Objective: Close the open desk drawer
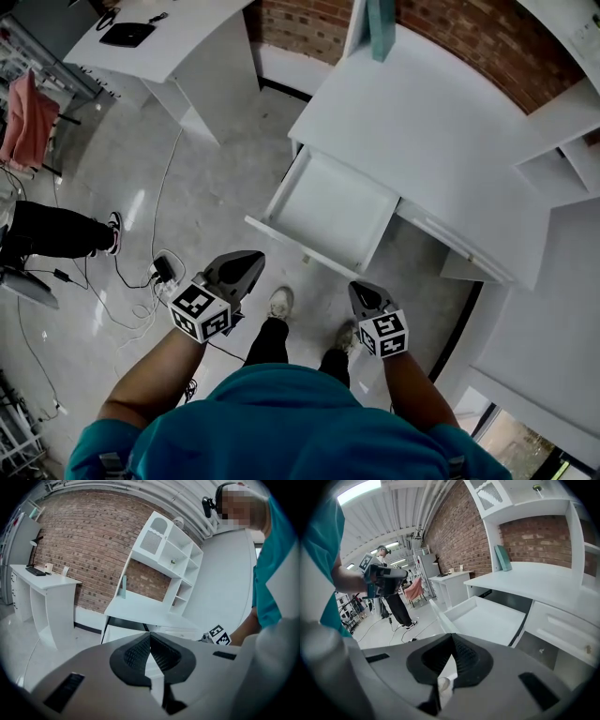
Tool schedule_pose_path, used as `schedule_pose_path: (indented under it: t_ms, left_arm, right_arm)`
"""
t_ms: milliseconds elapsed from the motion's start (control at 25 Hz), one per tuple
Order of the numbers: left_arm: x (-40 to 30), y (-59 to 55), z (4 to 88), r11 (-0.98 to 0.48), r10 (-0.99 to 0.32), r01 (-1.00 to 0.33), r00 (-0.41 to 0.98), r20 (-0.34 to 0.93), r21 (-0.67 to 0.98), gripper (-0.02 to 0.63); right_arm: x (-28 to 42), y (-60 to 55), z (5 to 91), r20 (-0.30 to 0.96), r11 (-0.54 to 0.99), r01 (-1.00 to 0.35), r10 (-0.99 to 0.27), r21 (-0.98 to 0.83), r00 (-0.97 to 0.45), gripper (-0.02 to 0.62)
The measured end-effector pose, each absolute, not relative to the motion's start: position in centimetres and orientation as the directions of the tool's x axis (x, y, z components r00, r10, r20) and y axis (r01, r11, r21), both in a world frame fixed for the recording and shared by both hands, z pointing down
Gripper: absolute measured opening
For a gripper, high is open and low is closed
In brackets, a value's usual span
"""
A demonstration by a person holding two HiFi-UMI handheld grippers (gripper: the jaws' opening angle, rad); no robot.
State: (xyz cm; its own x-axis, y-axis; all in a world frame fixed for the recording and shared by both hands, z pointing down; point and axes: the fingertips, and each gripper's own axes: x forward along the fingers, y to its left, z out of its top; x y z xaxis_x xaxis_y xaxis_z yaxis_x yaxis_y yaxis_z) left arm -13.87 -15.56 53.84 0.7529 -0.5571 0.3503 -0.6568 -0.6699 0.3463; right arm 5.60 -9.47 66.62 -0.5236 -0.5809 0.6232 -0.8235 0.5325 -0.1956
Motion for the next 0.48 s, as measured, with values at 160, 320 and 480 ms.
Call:
schedule_pose_path:
  t_ms: [160,320,480]
  left_arm:
    - [-13.9,-15.7,54.2,-0.674,-0.547,-0.653,0.755,0.361,0.345,0.015]
    - [-13.8,-16.0,54.4,-0.678,-0.541,-0.65,0.758,0.366,0.343,0.015]
    - [-13.9,-16.3,54.6,-0.683,-0.537,-0.648,0.758,0.37,0.336,0.015]
  right_arm:
    - [6.0,-9.8,68.3,0.651,0.5,-0.846,-0.582,-0.185,-0.486,0.02]
    - [7.0,-10.1,69.4,0.679,0.459,-0.871,-0.585,-0.174,-0.444,0.02]
    - [7.1,-9.9,70.2,0.691,0.449,-0.875,-0.575,-0.18,-0.437,0.02]
